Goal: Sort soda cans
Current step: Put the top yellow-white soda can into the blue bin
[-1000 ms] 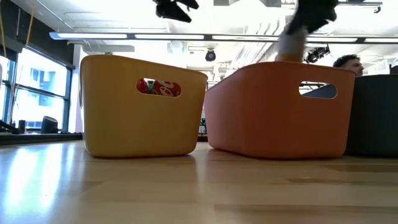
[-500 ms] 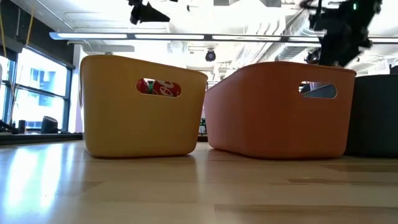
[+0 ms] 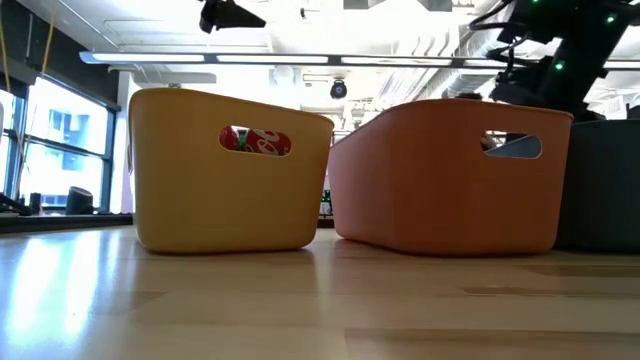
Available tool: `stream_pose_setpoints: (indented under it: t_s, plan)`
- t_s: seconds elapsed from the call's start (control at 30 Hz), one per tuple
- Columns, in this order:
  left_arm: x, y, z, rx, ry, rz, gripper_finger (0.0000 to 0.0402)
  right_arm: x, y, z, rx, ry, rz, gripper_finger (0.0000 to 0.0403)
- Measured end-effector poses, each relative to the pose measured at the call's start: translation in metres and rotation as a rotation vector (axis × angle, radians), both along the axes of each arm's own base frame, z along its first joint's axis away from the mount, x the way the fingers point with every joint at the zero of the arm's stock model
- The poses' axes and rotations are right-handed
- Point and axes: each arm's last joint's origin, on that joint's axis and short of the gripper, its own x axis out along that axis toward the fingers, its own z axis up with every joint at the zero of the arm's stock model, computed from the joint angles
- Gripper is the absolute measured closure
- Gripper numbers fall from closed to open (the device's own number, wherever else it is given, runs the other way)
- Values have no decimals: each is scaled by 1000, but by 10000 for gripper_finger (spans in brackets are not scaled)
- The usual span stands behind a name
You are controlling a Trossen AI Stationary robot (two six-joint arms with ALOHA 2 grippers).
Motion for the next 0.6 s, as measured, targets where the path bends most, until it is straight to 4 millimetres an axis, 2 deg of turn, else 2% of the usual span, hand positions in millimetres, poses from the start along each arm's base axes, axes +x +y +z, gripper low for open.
stream_pose_setpoints:
  t_s: [0.2, 0.4, 0.6]
  plan:
    - [0, -2, 0, 7, 2, 11, 46, 1, -4, 0, 26, -25, -21, 129]
    - [0, -1, 0, 35, 16, 11, 46, 2, -4, 1, 28, -30, -14, 21]
    - [-12, -1, 13, 123, 8, 38, 46, 3, -4, 26, -7, -31, 25, 16]
